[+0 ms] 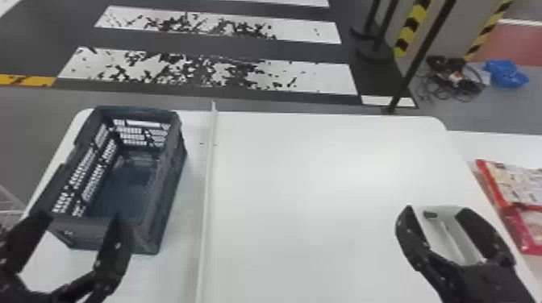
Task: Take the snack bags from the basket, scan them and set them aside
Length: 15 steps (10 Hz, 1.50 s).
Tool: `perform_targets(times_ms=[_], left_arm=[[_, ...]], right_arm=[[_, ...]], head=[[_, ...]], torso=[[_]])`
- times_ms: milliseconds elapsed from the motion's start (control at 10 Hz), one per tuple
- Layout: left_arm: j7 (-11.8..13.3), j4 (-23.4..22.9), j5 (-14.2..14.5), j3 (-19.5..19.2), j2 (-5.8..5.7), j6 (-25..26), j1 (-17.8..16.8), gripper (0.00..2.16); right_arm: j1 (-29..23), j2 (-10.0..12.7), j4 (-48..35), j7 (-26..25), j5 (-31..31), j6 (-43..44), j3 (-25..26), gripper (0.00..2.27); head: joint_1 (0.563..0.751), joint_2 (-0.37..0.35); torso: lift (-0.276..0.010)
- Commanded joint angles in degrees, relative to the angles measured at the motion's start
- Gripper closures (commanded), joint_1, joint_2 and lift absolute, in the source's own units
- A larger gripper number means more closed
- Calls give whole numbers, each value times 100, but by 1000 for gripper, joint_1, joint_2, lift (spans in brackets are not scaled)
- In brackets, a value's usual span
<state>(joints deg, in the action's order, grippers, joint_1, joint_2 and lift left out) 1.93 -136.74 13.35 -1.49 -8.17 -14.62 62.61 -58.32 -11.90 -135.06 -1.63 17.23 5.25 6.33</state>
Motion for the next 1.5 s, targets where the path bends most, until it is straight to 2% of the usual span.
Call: perform_targets(times_ms=[0,1400], left_arm=[[0,-2,1,0,-1,0,6,73],[0,42,54,-35,-1,-18,23,73]], right_arm=[[-4,-5,-3,5,0,6,0,113],[-75,4,-20,5,44,59,44,113]], head=[[695,-83],[695,-84]], torso=[[-75],[-75]])
